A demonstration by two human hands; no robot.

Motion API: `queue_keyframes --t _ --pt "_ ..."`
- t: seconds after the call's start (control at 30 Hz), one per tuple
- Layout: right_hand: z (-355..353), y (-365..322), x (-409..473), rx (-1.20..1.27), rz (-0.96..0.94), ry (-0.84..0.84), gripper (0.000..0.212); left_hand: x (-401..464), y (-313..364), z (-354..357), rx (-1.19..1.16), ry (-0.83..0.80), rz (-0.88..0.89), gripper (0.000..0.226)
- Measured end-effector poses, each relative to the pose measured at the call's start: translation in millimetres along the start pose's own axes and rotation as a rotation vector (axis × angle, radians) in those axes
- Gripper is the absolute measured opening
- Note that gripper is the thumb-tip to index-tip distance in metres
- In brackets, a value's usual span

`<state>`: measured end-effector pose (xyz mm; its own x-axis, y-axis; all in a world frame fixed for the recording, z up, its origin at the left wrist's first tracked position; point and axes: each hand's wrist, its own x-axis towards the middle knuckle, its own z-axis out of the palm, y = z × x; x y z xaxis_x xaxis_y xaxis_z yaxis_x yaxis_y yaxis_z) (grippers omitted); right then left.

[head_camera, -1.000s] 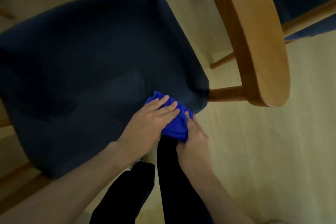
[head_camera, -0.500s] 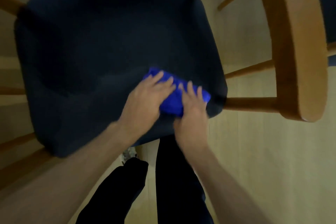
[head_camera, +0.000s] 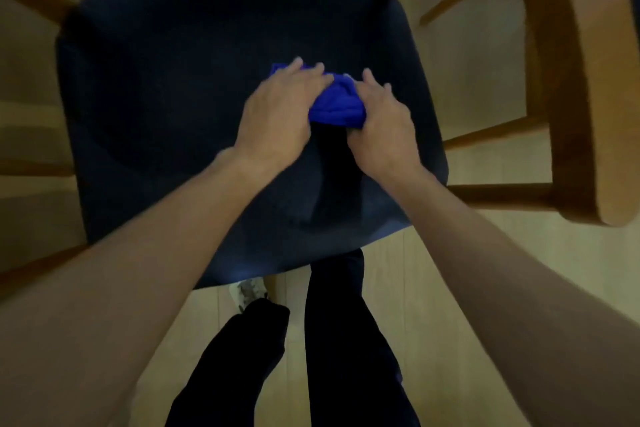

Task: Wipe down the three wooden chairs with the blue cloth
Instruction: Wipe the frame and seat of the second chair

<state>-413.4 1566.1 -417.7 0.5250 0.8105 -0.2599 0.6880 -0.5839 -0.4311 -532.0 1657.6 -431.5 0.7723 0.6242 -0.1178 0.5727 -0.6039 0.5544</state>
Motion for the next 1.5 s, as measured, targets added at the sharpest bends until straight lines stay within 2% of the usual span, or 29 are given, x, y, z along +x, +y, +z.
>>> queue_keyframes --t 0.1,0.17,0.27,0.37,0.43,0.53,0.6,0.67,0.73,0.83,0.9,1.0,1.07,1.13,1.2,1.33,1.43,1.5 --pt "33 -16 -26 -0.045 0.047 0.003 0.07 -31 -10 8 -0.064 0.035 -0.091 0.056" --pt "50 -21 -78 -0.066 -0.034 -0.049 0.074 -90 -8 13 -0.071 0.084 -0.126 0.054" --pt "58 -14 -136 -0.175 -0.234 -0.225 0.07 -168 0 12 -0.005 -0.047 -0.181 0.072" --pt "43 -16 -131 -0.198 -0.322 -0.315 0.07 -185 5 4 -0.018 -0.145 -0.222 0.07" --pt "29 -25 -105 -0.15 -0.36 -0.251 0.074 -166 1 -7 -0.028 -0.073 -0.227 0.063" --pt "5 -38 -46 -0.076 -0.298 -0.219 0.078 -112 -11 -22 -0.037 0.079 -0.213 0.066" --pt "3 -44 -1 -0.085 -0.265 -0.193 0.073 -67 -21 -31 -0.029 0.174 -0.209 0.064" --pt "13 -54 29 -0.068 -0.264 -0.161 0.064 -36 -37 -33 -0.014 0.21 -0.281 0.06" --pt "34 -65 26 -0.081 -0.271 -0.163 0.062 -43 -48 -21 -0.013 0.23 -0.348 0.056" --pt "56 -65 -34 -0.121 -0.371 -0.166 0.068 -115 -37 12 -0.077 0.349 -0.435 0.062" --pt "59 -50 -85 -0.138 -0.454 -0.211 0.07 -170 -10 28 -0.1 0.3 -0.534 0.063" --pt "53 -30 -130 -0.22 -0.552 -0.35 0.064 -230 26 33 -0.113 0.171 -0.584 0.069" --pt "45 -34 -137 -0.29 -0.557 -0.483 0.063 -242 31 29 -0.119 0.092 -0.58 0.073" --pt "35 -44 -121 -0.261 -0.544 -0.567 0.063 -232 25 18 -0.1 0.092 -0.585 0.068" --pt "30 -63 -94 -0.197 -0.533 -0.554 0.068 -211 9 1 -0.084 0.16 -0.595 0.072" --pt "50 -123 -22 -0.082 -0.653 -0.337 0.071 -160 -50 -41 -0.033 0.384 -0.655 0.072" --pt "89 -154 2 -0.19 -0.688 -0.383 0.072 -145 -79 -46 0.02 0.379 -0.759 0.072" --pt "102 -148 -16 -0.28 -0.705 -0.337 0.072 -157 -73 -25 0.026 0.414 -0.838 0.073"
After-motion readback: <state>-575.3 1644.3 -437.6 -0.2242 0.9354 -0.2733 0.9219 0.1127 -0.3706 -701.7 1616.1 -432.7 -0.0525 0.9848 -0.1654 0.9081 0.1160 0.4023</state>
